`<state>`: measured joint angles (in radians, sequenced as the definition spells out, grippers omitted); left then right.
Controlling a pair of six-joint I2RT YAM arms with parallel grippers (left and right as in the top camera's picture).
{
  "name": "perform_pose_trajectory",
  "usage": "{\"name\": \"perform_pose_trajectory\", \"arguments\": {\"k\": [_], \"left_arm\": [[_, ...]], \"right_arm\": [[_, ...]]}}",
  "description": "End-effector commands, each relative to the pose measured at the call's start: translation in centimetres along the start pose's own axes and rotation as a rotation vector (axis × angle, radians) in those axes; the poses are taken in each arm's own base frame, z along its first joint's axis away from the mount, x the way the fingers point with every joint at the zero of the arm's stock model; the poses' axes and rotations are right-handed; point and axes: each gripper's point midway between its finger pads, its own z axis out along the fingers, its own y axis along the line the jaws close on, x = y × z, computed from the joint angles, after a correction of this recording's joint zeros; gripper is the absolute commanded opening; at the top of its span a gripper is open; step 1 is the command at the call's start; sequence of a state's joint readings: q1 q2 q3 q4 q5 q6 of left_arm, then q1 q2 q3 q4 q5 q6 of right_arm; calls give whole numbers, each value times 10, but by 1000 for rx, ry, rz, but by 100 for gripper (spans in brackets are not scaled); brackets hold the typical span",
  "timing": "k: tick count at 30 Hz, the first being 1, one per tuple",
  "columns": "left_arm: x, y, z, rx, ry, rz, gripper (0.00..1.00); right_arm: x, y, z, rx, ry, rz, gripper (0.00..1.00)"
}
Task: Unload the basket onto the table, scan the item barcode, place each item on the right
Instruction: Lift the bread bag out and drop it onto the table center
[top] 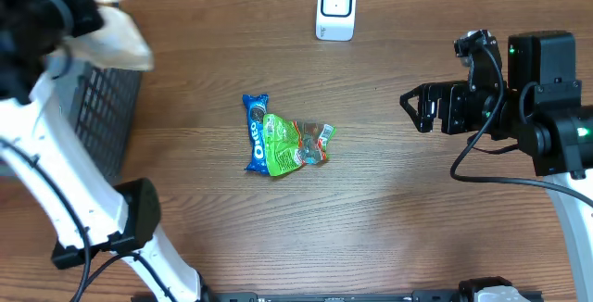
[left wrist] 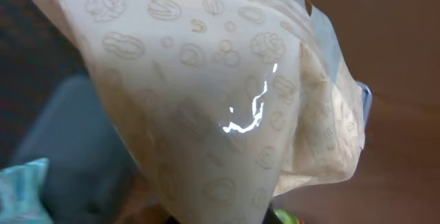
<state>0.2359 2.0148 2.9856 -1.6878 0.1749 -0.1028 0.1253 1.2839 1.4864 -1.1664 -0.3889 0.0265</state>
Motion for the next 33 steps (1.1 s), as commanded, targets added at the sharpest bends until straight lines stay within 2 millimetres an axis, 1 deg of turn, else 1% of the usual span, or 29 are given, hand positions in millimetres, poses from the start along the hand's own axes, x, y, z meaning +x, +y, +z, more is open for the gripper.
{"name": "perform_pose_trajectory", "arguments": {"k": [1,5,10,12,15,18,21,23,25,28,29,31,33], "left_arm": [[31,-33,22,80,147,23,4],[88,-58,71,100,404,24,4],[157,-84,116,90,633,72,4],[184,-87,131,37,696,86,4],[225,-83,152,-68,771,111,5],[257,-78,173,-134,803,104,4],[279,-73,193,-143,806,74,4],[289,-71,201,-149,805,59,5],[296,-69,206,-145,809,57,4],[298,-69,207,-143,813,59,5],[297,-70,207,-138,809,67,9],[291,-72,205,-124,802,79,26],[284,-78,201,-95,799,91,36]], "right_arm": [[-7,6,-7,-11,-26,-11,100],[-9,6,-7,-12,-37,-15,100],[-14,7,-7,-14,-54,-23,100],[-14,7,-7,-14,-53,-22,100],[-13,7,-7,-14,-52,-22,100],[-13,7,-7,-13,-52,-23,100],[-13,7,-7,-13,-52,-23,100],[-13,7,-7,-13,-52,-23,100],[-13,7,-7,-13,-52,-23,100],[-14,7,-7,-13,-53,-23,100],[-14,7,-7,-13,-53,-23,100],[-14,7,-7,-13,-53,-24,100],[-14,7,-7,-13,-53,-23,100]]}}
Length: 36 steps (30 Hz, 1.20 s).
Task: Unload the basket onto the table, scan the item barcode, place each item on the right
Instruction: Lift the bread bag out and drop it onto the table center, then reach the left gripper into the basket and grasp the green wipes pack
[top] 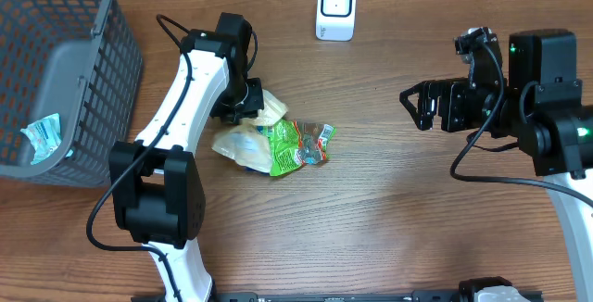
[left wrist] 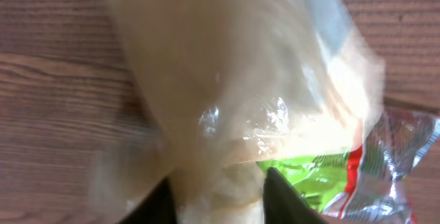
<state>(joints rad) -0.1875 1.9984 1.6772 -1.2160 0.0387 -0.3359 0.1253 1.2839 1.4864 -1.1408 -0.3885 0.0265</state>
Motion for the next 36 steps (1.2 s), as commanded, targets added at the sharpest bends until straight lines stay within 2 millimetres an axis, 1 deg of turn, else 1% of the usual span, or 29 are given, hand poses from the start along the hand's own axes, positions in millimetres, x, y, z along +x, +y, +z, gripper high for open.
{"name": "perform_pose_trajectory", "arguments": {"k": [1,2,4,5,7,10,12,13,15,16,17,18,21,24,26,28,29,30,33,34,36], "left_arm": [[-11,-6,-22,31,-44,24,39],[-14,-7,-28,33,-53,25,41],[-21,-10,-48,43,-85,45,42],[-24,-11,-59,47,-103,51,40],[-31,-15,-87,62,-156,70,34],[-43,-16,-146,90,-283,100,31],[-48,-10,-193,101,-397,103,36],[-50,-2,-221,99,-467,94,40],[-49,18,-258,76,-565,62,43],[-47,34,-279,51,-623,27,45],[-44,49,-295,27,-670,-6,47],[-39,71,-314,-5,-721,-56,48],[-25,120,-346,-60,-808,-143,50],[-8,169,-362,-108,-847,-266,50],[6,197,-367,-139,-851,-344,49],[21,223,-367,-168,-836,-417,47],[30,237,-363,-192,-815,-459,45],[36,247,-360,-211,-797,-484,45],[59,292,-338,-320,-688,-616,46],[63,307,-329,-340,-653,-662,48],[61,332,-310,-341,-612,-734,53]], "right_arm": [[-8,6,-7,-12,-30,-13,100],[-8,6,-7,-12,-29,-13,100],[-8,6,-7,-12,-29,-13,100],[-8,6,-7,-12,-29,-13,100],[-9,6,-7,-12,-33,-14,100],[-10,6,-7,-13,-38,-17,100],[-10,6,-7,-13,-36,-16,100],[-9,6,-7,-12,-33,-14,100],[-8,6,-7,-12,-30,-13,100],[-8,6,-7,-11,-29,-12,100],[-7,6,-7,-11,-27,-11,100],[-7,6,-7,-11,-26,-11,100],[-6,6,-7,-11,-24,-10,100],[-6,6,-7,-11,-22,-10,100],[-6,6,-7,-11,-22,-9,100],[-5,6,-7,-11,-17,-7,100],[-4,6,-7,-10,-13,-5,100],[-3,6,-7,-10,-9,-4,100],[0,5,-7,-9,2,1,100],[0,5,-7,-9,3,2,100],[1,5,-7,-8,5,2,100]]}}
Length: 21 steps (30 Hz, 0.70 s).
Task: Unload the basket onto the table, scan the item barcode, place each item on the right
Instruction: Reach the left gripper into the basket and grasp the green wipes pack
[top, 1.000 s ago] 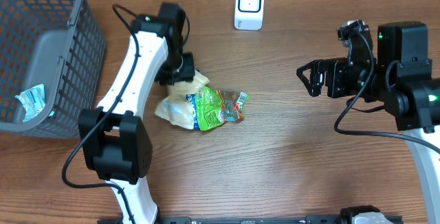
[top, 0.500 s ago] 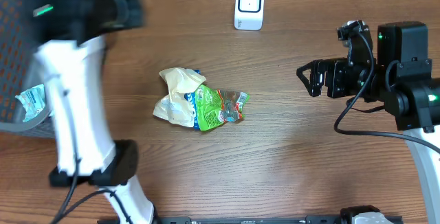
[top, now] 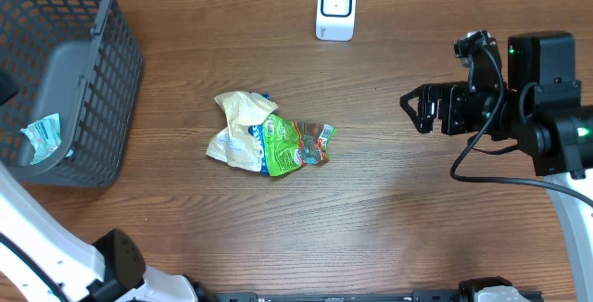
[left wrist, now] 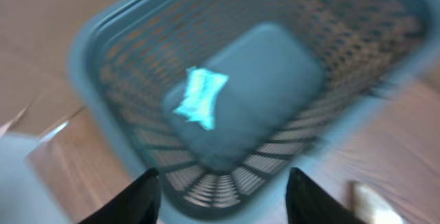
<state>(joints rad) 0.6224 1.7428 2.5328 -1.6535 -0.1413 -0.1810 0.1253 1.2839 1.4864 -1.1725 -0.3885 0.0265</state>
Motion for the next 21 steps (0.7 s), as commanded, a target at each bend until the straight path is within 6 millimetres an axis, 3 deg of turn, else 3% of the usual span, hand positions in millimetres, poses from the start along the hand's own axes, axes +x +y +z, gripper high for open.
{"name": "perform_pose_trajectory", "arguments": {"k": [1,5,12,18,21], "left_arm": [[5,32,43,-93,79,-60,54],[14,39,103,-50,184,-114,56],[39,37,188,-57,361,-94,58],[55,27,237,-59,435,-36,63],[62,34,258,-105,458,-25,72]], "right_arm": [[-6,6,-7,-11,-24,-10,100],[-6,6,-7,-11,-24,-14,100],[-9,6,-6,-12,-34,-18,100],[-8,5,-3,-11,-30,-16,100],[-9,-1,-1,18,-25,-13,100]]}}
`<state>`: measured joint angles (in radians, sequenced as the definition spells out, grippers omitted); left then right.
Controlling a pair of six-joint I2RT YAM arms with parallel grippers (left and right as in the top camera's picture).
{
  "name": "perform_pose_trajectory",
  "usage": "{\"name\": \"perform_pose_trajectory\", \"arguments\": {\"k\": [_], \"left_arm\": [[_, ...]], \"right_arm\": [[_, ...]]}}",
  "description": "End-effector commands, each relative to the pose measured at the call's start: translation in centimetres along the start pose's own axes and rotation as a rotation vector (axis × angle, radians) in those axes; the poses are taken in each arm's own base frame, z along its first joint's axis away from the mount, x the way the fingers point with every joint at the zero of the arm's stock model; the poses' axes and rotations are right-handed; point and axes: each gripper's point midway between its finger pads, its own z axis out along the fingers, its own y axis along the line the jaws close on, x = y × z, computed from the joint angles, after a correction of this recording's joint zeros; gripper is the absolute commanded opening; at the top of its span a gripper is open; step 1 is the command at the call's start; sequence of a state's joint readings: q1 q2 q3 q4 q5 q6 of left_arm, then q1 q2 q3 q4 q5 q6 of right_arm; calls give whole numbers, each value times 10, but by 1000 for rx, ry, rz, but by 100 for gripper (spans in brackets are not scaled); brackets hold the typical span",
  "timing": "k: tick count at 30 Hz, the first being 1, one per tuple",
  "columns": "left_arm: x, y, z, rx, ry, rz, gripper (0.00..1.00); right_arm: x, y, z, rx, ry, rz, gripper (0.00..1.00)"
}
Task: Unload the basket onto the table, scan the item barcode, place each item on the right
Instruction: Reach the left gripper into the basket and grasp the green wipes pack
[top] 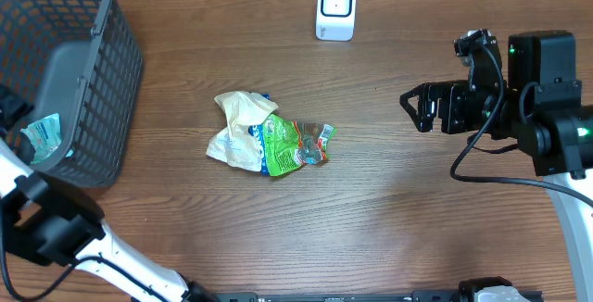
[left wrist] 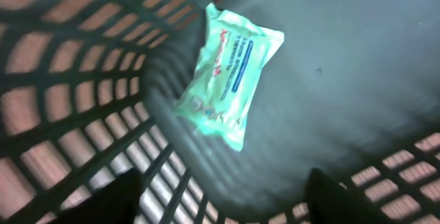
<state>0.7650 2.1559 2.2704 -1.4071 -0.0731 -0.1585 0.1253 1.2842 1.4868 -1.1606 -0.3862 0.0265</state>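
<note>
My left gripper is open, low inside the grey mesh basket, its dark fingers wide apart with nothing between them. A teal wipes packet lies on the basket floor just ahead of it, also visible from overhead as the teal packet. At the table's middle a beige nut bag rests against a green snack packet. The white barcode scanner stands at the back edge. My right gripper hangs open at the right, holding nothing.
The basket's mesh wall closes in around the left fingers. A sliver of blue wrapper peeks out behind the beige bag. The left arm's white link runs along the table's left front.
My left gripper was above the basket looking down at the teal packet from a distance. Now it is down inside the basket, close over the packet, still open. The pile and right arm are unchanged.
My left gripper first held the beige bag up by the basket, with a blue Oreo pack and green packet on the table. Then it had the bag down on that pile. Then the bag lay released and the gripper was open over the basket, where it now sits inside.
</note>
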Motion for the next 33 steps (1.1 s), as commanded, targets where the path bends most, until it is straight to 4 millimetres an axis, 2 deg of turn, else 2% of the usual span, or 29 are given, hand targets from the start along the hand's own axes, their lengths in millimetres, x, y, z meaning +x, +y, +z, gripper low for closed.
{"name": "perform_pose_trajectory", "arguments": {"k": [1,11,19,24,28,30,32,33], "left_arm": [[0,5,25,-59,34,29,72],[18,8,100,-122,188,57,70],[21,4,132,-126,221,66,70],[25,-6,150,-125,235,85,69],[27,-15,157,-122,236,103,62],[27,-20,157,-120,232,112,55],[27,-23,157,-119,229,118,40],[27,-25,157,-118,230,121,29]], "right_arm": [[-6,-4,0,30,-13,-7,100],[-5,-11,3,62,-1,-1,100],[-5,-11,3,61,-2,-1,100],[-5,-11,3,61,-2,-1,100],[-5,-11,3,61,-3,-1,100],[-5,-11,3,61,-3,-1,100],[-5,-11,3,61,-2,-1,100],[-5,-11,3,61,-2,-1,100]]}}
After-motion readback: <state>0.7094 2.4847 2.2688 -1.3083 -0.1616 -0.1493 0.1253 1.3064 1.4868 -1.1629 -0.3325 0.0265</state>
